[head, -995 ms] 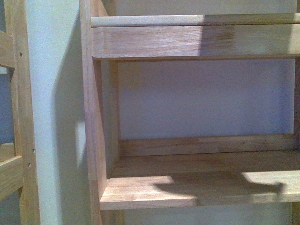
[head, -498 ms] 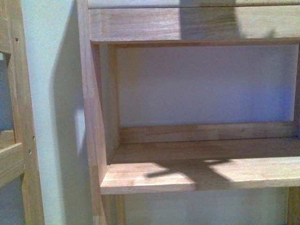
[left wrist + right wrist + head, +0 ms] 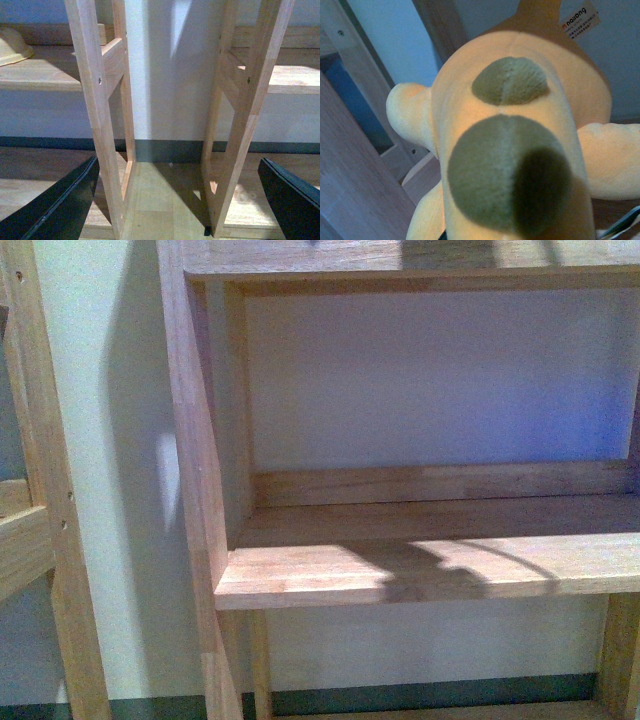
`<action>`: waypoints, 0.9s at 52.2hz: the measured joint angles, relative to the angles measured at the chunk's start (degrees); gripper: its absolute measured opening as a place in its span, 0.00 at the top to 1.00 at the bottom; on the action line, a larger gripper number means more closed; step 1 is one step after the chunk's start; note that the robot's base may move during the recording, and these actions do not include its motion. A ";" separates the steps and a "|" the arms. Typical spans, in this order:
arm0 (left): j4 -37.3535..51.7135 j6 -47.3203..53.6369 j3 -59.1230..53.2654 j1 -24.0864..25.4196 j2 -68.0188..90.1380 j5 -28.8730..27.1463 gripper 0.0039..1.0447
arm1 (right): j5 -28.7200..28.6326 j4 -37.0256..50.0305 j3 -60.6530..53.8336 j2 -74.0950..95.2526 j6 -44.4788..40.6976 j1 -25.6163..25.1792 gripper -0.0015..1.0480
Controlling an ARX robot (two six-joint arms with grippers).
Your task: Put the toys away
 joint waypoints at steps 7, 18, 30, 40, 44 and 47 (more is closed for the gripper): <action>0.00 0.00 0.00 0.00 0.00 0.00 0.06 | -1.84 -1.31 4.74 2.97 1.84 1.36 0.93; 0.00 0.00 0.00 0.00 0.00 0.00 0.06 | -2.99 -1.88 8.70 5.68 3.56 3.30 0.93; 0.00 0.00 0.00 0.00 0.00 0.00 0.06 | -3.32 -2.84 12.94 10.05 6.16 3.91 0.93; 0.00 0.00 0.00 0.02 0.00 0.00 0.06 | -3.56 -1.27 13.18 12.13 8.13 3.91 0.93; 0.00 0.00 0.00 0.02 0.00 0.00 0.06 | -3.78 -0.70 13.35 12.46 8.50 3.91 0.93; 0.00 0.00 0.00 0.00 0.00 0.00 0.06 | -4.04 -0.17 13.35 12.76 9.44 3.91 0.93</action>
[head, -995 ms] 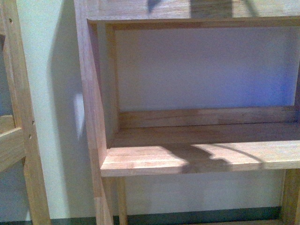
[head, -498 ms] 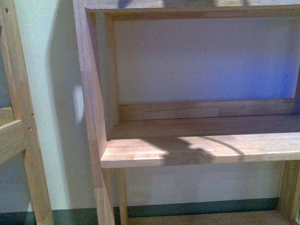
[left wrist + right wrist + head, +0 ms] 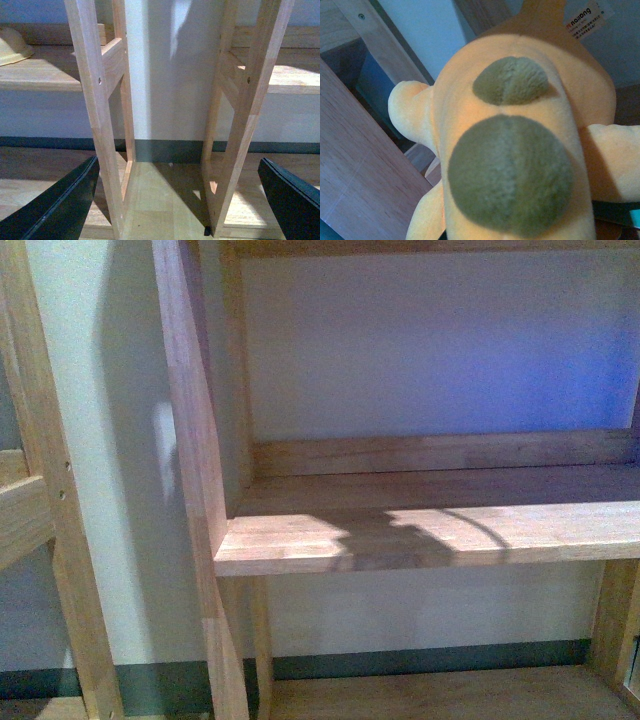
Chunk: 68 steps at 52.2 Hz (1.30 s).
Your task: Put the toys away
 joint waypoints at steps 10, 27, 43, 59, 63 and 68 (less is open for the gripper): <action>0.00 0.00 0.00 0.00 0.00 0.00 0.06 | 0.00 0.72 0.42 1.05 0.92 0.35 0.93; 0.00 0.00 0.00 0.00 0.00 0.00 0.06 | 1.46 0.70 0.52 1.14 -0.20 0.76 0.55; 0.00 0.00 0.00 0.00 0.00 0.00 0.06 | 2.32 0.66 0.52 0.85 -3.72 0.79 0.19; 0.00 0.00 0.00 0.00 0.00 0.00 0.06 | 2.58 8.48 -14.38 -10.19 -8.46 0.68 0.06; 0.00 0.00 0.00 0.00 0.00 0.00 0.06 | 2.49 10.38 -18.69 -14.19 -9.16 0.57 0.06; 0.00 0.00 0.00 0.00 0.00 0.00 0.06 | 2.38 13.29 -24.81 -20.24 -9.66 0.22 0.06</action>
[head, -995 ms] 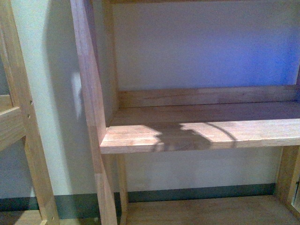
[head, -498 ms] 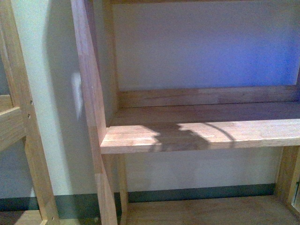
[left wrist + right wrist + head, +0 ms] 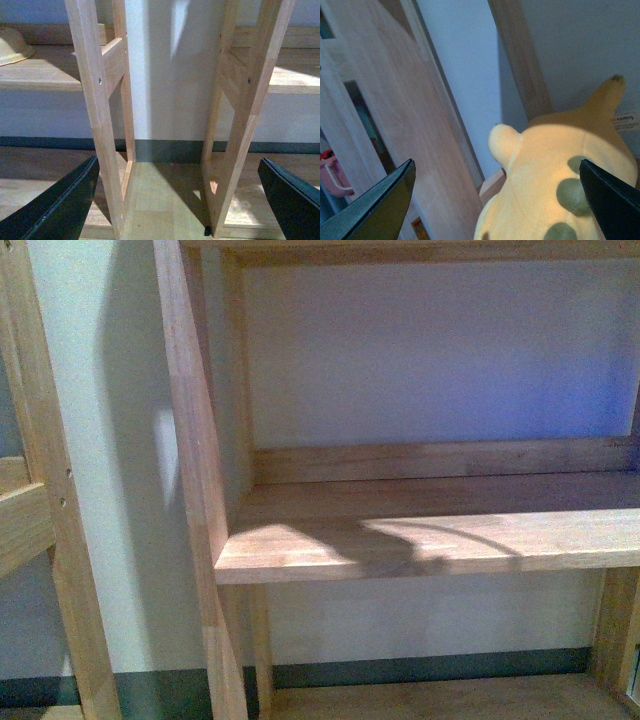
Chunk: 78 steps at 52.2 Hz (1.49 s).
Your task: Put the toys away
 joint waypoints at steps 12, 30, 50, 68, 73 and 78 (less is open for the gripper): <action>0.00 0.00 0.00 0.02 0.00 0.00 0.06 | 1.57 5.62 -14.58 -9.92 -1.62 -1.38 0.06; 0.00 0.00 0.00 0.00 0.00 0.00 0.06 | 14.45 20.48 -58.75 -43.17 -24.20 -2.95 0.06; 0.00 0.00 0.00 0.00 0.00 0.00 0.06 | 8.59 23.32 -100.74 -73.07 -20.11 -18.80 0.06; 0.00 0.00 0.00 0.00 0.00 0.02 0.06 | 19.04 14.14 -120.80 -95.43 -21.81 -10.99 0.13; 0.00 0.00 0.00 0.00 0.00 -0.02 0.06 | 28.85 5.46 -123.82 -98.12 -24.26 -5.44 0.26; 0.00 0.00 0.00 0.00 0.00 0.00 0.06 | 28.96 4.44 -128.19 -99.69 -25.53 -5.33 0.39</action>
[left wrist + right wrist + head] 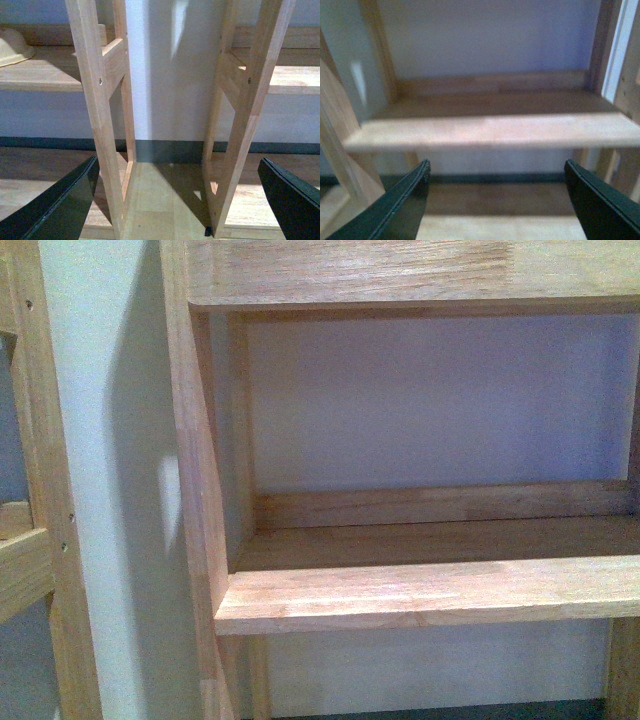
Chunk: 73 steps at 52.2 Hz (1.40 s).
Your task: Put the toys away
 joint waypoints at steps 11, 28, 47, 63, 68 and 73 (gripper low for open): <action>0.00 0.00 0.00 0.00 0.00 0.00 0.06 | -9.53 0.37 -3.32 -3.61 -1.11 -8.13 0.72; 0.00 0.00 0.00 0.00 0.00 0.00 0.06 | -11.45 1.33 -7.48 -6.60 -1.40 -12.07 0.97; 0.00 0.00 0.00 0.00 0.00 0.00 0.06 | -11.47 1.68 -9.38 -8.09 -1.42 -12.09 0.97; 0.00 0.00 0.00 0.00 0.00 0.00 0.06 | -11.58 1.95 -11.37 -10.47 -1.42 -12.15 0.97; 0.00 0.00 0.00 0.00 0.00 0.00 0.06 | -11.58 1.95 -11.37 -10.49 -1.42 -12.15 0.97; 0.00 0.00 0.00 0.00 0.00 0.00 0.06 | -11.58 1.92 -11.37 -10.49 -1.42 -12.15 0.97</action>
